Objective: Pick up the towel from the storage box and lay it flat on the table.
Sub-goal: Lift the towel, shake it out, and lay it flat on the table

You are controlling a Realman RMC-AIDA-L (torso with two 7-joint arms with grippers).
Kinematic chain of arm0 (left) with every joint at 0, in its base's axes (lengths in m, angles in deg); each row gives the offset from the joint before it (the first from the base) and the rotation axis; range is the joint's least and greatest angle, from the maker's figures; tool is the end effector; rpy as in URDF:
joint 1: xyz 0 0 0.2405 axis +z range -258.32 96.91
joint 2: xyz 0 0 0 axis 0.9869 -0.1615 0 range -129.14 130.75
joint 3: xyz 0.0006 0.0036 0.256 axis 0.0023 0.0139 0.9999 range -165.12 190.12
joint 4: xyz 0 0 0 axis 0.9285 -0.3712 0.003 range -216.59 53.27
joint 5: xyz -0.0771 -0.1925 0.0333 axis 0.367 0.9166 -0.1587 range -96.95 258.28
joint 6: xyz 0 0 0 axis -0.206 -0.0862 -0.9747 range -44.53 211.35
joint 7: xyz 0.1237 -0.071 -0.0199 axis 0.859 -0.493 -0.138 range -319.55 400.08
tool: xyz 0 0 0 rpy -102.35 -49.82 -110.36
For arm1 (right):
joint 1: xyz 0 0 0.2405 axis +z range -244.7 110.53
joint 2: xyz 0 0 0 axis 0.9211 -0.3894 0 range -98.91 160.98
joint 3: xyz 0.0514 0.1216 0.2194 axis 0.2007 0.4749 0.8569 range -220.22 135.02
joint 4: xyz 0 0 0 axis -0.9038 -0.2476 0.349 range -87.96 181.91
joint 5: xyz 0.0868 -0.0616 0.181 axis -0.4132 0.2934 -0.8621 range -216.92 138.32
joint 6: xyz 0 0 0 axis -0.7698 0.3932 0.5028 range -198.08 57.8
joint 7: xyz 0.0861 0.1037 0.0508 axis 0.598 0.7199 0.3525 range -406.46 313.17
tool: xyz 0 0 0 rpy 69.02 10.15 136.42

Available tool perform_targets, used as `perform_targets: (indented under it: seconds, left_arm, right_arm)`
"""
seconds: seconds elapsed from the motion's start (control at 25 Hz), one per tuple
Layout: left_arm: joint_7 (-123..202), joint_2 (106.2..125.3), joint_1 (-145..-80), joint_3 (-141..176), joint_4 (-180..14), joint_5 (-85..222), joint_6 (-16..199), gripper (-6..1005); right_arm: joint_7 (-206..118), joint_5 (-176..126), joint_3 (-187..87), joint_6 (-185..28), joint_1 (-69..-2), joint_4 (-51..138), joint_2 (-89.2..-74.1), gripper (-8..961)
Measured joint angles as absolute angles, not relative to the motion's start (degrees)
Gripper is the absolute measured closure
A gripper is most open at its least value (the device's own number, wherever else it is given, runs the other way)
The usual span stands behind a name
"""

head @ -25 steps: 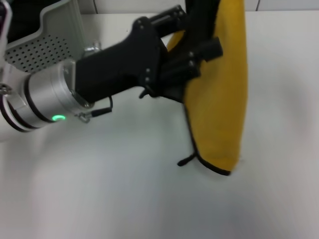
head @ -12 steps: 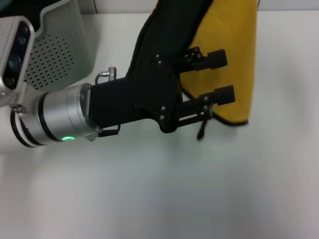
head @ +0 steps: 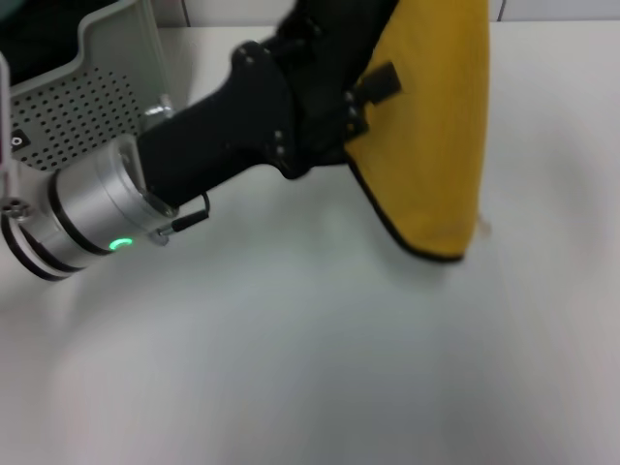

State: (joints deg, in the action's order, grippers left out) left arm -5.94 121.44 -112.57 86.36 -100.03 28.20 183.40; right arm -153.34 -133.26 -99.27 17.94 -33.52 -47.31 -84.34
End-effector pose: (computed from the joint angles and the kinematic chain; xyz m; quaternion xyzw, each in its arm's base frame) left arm -0.1780 0.3061 -0.0250 -0.8187 -0.0280 -0.5529 0.1523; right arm 0.0300 0.3286 0.1395 -0.8458 -0.3725 0.2737 0.2665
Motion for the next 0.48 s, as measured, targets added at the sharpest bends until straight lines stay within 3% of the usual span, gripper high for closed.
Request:
perform_targets:
  seconds: [0.48]
  left_arm:
    - [-6.4, 121.02, -115.4, 92.1, -100.8, 23.2, 183.9, 479]
  right_arm:
    - [-154.3, -134.9, -99.2, 18.1, -33.1, -47.5, -84.6, 950]
